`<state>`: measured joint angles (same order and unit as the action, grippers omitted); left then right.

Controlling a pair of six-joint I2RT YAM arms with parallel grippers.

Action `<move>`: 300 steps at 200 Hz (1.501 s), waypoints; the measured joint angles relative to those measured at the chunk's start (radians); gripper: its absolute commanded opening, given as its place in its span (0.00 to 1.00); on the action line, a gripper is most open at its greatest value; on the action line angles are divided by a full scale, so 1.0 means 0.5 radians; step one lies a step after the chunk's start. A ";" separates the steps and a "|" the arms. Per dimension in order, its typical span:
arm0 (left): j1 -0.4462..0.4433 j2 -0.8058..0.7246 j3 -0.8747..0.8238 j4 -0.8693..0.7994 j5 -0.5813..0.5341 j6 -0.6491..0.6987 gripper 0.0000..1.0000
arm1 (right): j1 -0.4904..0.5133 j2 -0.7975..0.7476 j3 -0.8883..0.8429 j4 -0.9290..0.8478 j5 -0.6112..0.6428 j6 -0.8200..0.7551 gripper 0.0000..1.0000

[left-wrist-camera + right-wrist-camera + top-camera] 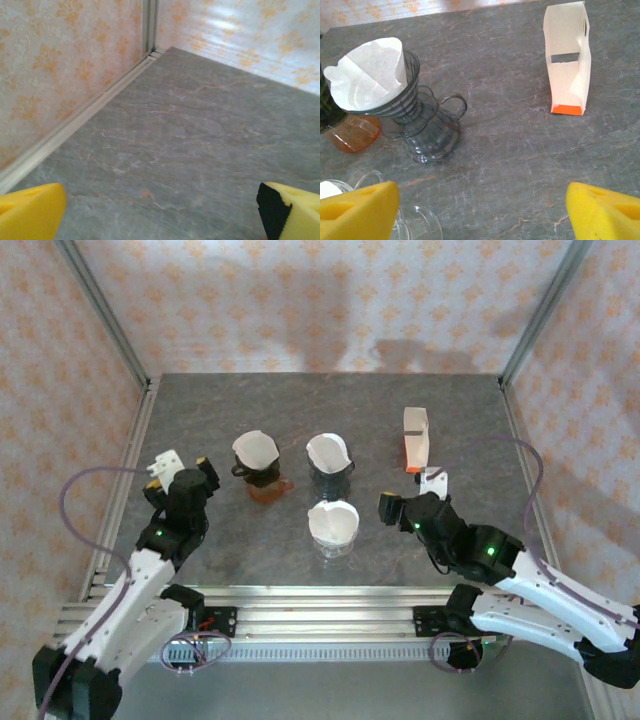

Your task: Place the coffee filter in the dripper

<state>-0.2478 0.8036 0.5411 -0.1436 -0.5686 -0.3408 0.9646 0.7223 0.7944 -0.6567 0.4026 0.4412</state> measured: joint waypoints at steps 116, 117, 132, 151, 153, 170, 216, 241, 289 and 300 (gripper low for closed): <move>0.174 1.194 -0.446 1.801 0.015 0.599 1.00 | 0.000 -0.120 -0.074 0.011 0.072 -0.038 0.99; 0.174 1.203 -0.445 1.813 0.019 0.602 1.00 | 0.000 -0.120 -0.074 0.012 0.075 -0.034 1.00; 0.185 1.308 -0.434 1.886 0.076 0.630 1.00 | 0.000 -0.124 -0.075 0.008 0.121 -0.021 1.00; 0.243 1.312 -0.417 1.930 0.185 0.632 1.00 | 0.000 -0.123 -0.076 0.004 0.186 -0.011 1.00; 0.250 1.312 -0.418 1.939 0.197 0.631 1.00 | 0.000 -0.123 -0.076 0.003 0.195 -0.008 1.00; 0.333 1.297 -0.418 1.985 0.306 0.613 1.00 | -0.002 -0.123 -0.079 0.004 0.249 0.008 1.00; 0.421 1.421 -0.423 2.187 0.572 0.595 1.00 | -0.004 -0.103 -0.095 0.005 0.359 0.040 1.00; 0.421 1.452 -0.428 2.174 0.626 0.594 1.00 | -0.003 -0.081 -0.095 -0.001 0.391 0.047 1.00; 0.421 1.447 -0.441 2.251 0.652 0.594 1.00 | -0.070 -0.023 -0.111 0.027 0.565 0.085 1.00; 0.421 1.447 -0.443 2.251 0.652 0.594 1.00 | -0.166 0.009 -0.127 0.066 0.575 0.084 1.00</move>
<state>-0.0372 1.5269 0.3199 0.9821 -0.2424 -0.0441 0.8818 0.7269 0.7307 -0.6235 0.6903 0.4831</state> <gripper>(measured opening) 0.990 0.995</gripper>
